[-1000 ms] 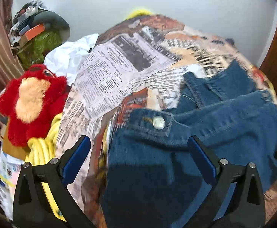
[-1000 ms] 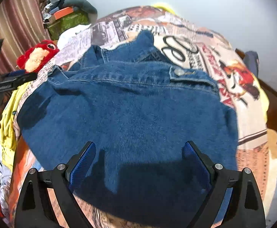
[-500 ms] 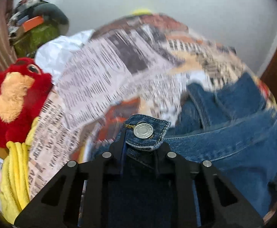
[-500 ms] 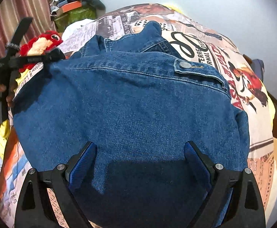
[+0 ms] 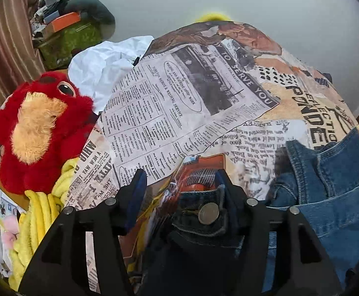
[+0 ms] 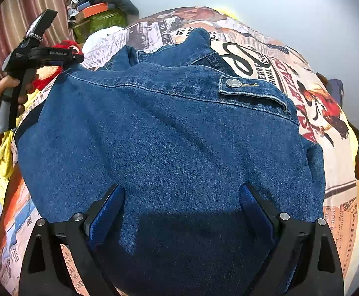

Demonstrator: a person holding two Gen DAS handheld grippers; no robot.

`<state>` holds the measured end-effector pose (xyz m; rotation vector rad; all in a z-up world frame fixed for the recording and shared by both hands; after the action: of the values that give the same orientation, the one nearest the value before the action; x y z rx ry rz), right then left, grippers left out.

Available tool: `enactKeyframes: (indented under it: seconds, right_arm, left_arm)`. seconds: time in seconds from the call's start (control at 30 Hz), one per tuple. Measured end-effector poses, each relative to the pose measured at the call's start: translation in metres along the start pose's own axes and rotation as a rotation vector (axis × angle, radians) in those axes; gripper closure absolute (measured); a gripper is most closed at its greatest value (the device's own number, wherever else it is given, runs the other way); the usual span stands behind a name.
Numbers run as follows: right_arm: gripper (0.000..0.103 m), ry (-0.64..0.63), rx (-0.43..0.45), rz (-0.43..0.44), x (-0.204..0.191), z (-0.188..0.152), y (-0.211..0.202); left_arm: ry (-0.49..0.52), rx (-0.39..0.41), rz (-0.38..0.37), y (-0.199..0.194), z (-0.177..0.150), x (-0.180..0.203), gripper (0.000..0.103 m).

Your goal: Fold large clothes

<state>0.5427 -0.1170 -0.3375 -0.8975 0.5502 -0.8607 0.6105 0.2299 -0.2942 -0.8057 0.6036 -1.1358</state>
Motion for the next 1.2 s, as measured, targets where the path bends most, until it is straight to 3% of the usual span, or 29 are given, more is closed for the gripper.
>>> enactKeyframes:
  seconds: [0.1,0.27,0.33,0.53,0.73,0.87,1.07,1.2]
  right_arm:
    - [0.009,0.005,-0.004,0.002,0.0,0.0,0.0]
    - [0.009,0.021,-0.021,-0.012,0.002,0.0,-0.004]
    - [0.009,0.038,-0.026,-0.014,0.003,0.0,-0.007]
    - [0.009,0.154,-0.01,0.025,0.013,0.001,-0.029]
    - [0.009,0.22,0.005,0.044,0.018,-0.004,-0.052]
    - [0.009,0.21,0.007,0.033,0.017,-0.012,-0.058]
    - [0.009,0.204,-0.027,0.019,0.02,-0.026,-0.047]
    - [0.009,0.194,-0.046,0.007,0.022,-0.034,-0.036]
  left_arm:
    - [-0.009,0.03,-0.014,-0.022,0.005,-0.005,0.04]
    - [0.002,0.073,-0.048,-0.065,-0.001,-0.017,0.024]
    - [0.04,0.064,-0.053,-0.08,-0.019,-0.018,0.018]
    - [0.09,-0.006,-0.099,-0.105,-0.094,-0.012,0.014]
    - [-0.018,0.008,-0.161,-0.128,-0.154,-0.009,0.014]
    - [-0.162,-0.052,-0.224,-0.122,-0.187,-0.008,0.014]
    - [-0.356,-0.175,-0.381,-0.095,-0.212,0.005,0.014]
    - [-0.425,-0.188,-0.47,-0.083,-0.206,0.019,0.013]
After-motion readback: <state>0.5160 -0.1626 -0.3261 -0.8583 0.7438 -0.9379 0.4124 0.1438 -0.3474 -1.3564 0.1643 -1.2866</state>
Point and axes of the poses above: each gripper's, at about its wrist camera, not at the fingertips, and y roughly the way its jaws point, x to its right, z to its top, the point moved 9 cm from there along y, roughly the way its jaws point, and after that the axes turned 4 degrees about z, right-handed, at the moved point
